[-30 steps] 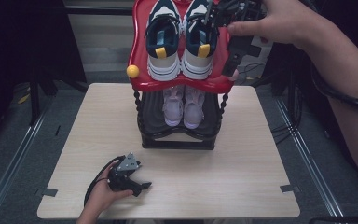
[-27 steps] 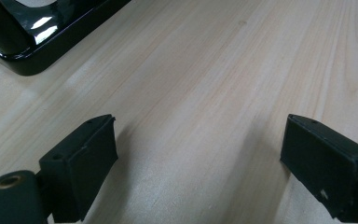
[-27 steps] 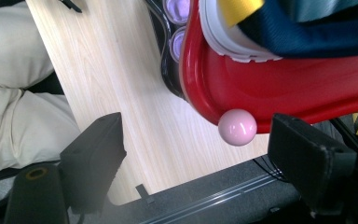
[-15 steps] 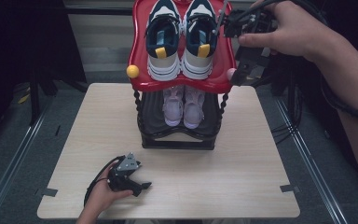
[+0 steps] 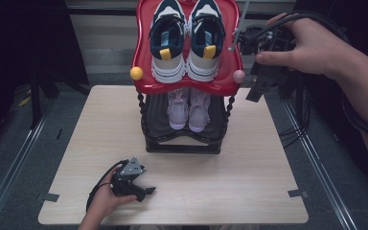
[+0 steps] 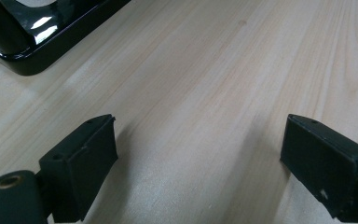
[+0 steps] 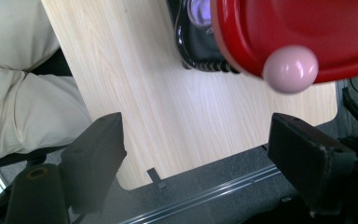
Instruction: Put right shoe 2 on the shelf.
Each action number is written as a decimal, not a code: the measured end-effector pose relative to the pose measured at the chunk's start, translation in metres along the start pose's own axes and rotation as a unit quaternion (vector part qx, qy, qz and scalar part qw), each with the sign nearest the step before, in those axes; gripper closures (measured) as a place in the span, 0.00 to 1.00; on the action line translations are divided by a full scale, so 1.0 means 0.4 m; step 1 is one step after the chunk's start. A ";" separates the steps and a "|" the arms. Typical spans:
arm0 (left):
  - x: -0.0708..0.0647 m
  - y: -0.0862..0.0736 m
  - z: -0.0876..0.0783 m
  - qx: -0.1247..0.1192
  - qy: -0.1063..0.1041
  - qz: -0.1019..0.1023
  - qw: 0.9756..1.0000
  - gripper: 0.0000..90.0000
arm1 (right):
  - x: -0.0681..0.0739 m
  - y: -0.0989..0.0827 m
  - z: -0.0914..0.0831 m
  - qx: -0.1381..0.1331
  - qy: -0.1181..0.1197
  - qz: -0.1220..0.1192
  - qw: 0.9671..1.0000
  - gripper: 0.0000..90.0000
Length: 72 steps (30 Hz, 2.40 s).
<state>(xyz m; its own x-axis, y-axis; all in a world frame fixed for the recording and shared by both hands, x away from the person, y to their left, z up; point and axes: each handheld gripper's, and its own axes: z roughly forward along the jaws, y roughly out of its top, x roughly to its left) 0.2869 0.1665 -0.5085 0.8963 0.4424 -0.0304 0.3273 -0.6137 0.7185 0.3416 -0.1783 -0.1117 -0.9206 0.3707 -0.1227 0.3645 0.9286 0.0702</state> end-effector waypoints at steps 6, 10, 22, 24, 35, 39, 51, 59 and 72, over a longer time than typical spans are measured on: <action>0.000 0.000 0.000 0.001 0.000 0.001 1.000 0.11 | 0.011 -0.031 0.021 -0.001 0.003 0.002 1.000 0.21; 0.000 0.000 0.000 0.000 0.000 0.002 1.000 0.11 | 0.016 -0.052 0.042 -0.004 -0.001 0.004 1.000 0.21; 0.000 0.000 0.000 0.001 0.000 0.001 1.000 0.11 | 0.024 -0.099 0.102 -0.003 0.001 0.009 1.000 0.22; 0.000 0.000 0.000 0.001 0.000 0.001 1.000 0.11 | 0.024 -0.105 0.113 -0.001 0.002 0.010 1.000 0.22; 0.000 0.000 0.000 0.001 0.000 0.001 1.000 0.11 | 0.035 -0.131 0.173 0.005 0.002 0.006 1.000 0.22; 0.000 0.000 -0.001 0.002 -0.001 0.001 1.000 0.11 | 0.042 -0.137 0.197 0.006 0.004 0.006 1.000 0.22; 0.000 0.000 0.000 0.000 0.001 0.000 1.000 0.11 | 0.054 -0.158 0.282 0.014 0.015 0.002 1.000 0.22; 0.000 0.000 0.000 0.000 0.001 0.000 1.000 0.11 | 0.064 -0.181 0.329 0.011 0.020 0.006 1.000 0.22; -0.001 0.000 0.000 0.000 0.001 -0.001 1.000 0.11 | 0.081 -0.213 0.413 0.013 0.027 0.014 0.999 0.22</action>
<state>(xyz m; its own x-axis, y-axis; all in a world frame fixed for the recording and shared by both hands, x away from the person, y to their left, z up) 0.2867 0.1664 -0.5083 0.8954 0.4442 -0.0301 0.3281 -0.6127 0.7190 0.3040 -0.2422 -0.2851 -0.9161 0.3952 -0.0677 0.3927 0.9184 0.0474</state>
